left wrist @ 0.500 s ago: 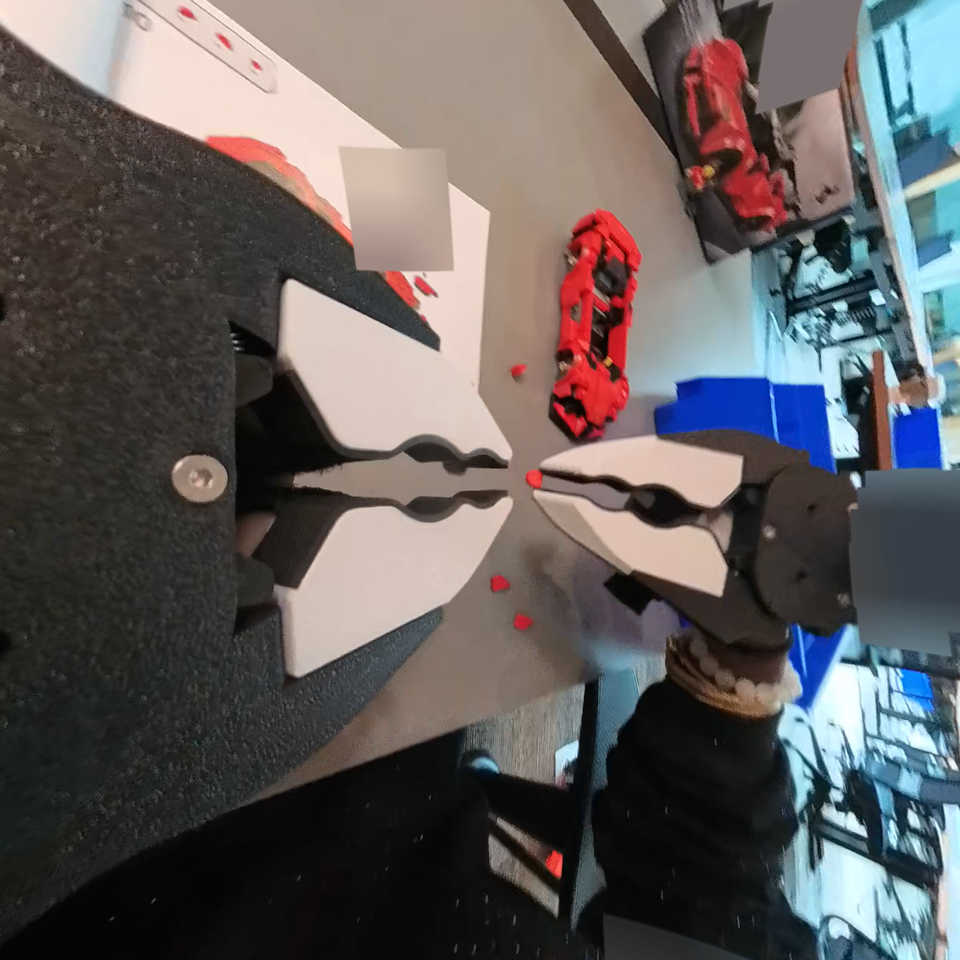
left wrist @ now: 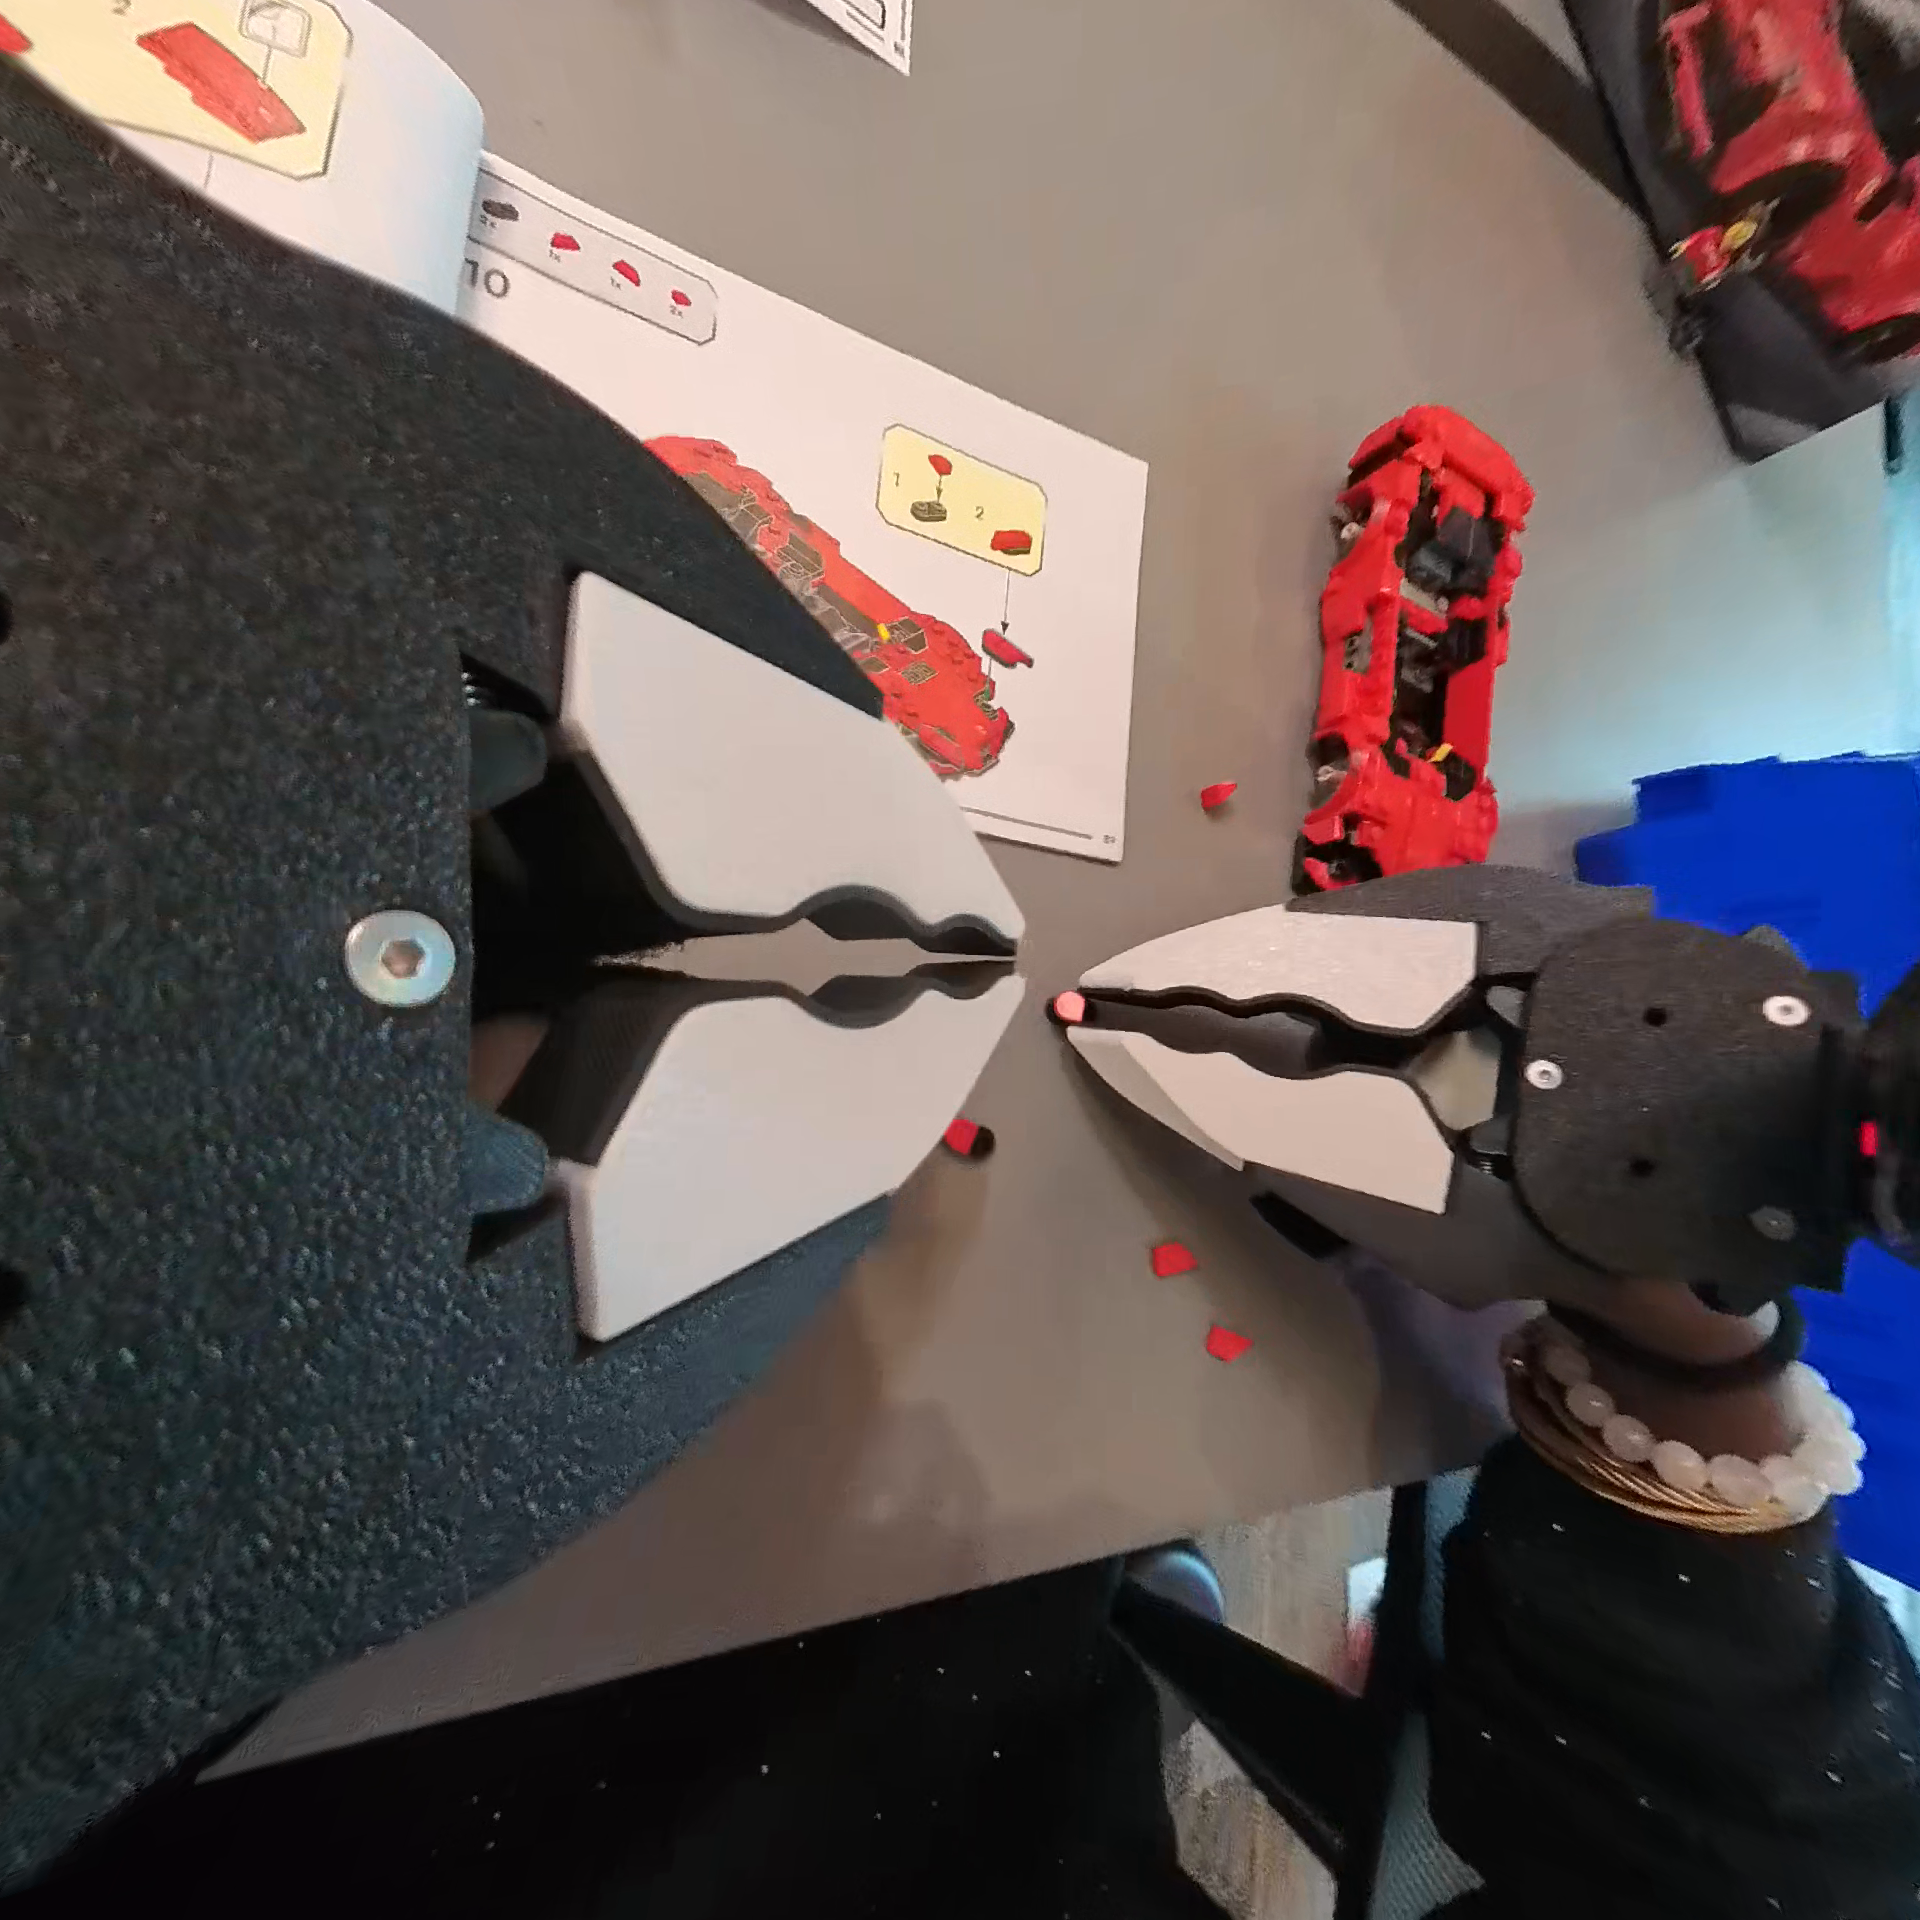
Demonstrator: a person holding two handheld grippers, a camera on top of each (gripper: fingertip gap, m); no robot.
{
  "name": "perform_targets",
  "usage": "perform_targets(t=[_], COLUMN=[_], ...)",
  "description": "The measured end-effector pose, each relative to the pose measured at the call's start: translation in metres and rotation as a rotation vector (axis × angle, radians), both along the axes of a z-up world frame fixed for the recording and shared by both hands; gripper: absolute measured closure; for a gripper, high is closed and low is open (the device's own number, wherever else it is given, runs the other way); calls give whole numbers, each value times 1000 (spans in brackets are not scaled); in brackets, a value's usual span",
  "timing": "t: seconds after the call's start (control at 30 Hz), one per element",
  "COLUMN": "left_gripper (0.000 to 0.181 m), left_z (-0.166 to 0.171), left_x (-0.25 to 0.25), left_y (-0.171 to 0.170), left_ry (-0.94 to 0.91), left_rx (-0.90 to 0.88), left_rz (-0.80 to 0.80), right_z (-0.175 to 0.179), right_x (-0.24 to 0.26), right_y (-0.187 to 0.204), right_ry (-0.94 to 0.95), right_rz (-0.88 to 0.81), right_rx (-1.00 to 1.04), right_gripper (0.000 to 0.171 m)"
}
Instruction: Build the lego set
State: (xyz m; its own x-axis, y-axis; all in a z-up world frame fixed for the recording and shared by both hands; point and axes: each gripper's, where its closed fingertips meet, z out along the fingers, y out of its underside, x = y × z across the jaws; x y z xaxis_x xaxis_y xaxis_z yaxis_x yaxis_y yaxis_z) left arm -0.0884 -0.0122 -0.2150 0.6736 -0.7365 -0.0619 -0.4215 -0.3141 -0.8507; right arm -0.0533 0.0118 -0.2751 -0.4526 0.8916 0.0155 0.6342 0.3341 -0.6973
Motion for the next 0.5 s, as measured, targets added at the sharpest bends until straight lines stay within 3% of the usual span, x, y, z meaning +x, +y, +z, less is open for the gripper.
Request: perform_targets(t=[0.3,0.5], left_gripper=[181,181], left_z=[-17,-43], left_x=[26,45], left_y=[12,22], left_ry=[58,201], left_rx=[-26,-36], left_rz=[-131,-288], right_z=[-3,-3], right_x=[2,3], right_y=[2,2], right_ry=[-11,-5], right_rz=[6,14], right_rx=[-10,-14], right_gripper=[164,164])
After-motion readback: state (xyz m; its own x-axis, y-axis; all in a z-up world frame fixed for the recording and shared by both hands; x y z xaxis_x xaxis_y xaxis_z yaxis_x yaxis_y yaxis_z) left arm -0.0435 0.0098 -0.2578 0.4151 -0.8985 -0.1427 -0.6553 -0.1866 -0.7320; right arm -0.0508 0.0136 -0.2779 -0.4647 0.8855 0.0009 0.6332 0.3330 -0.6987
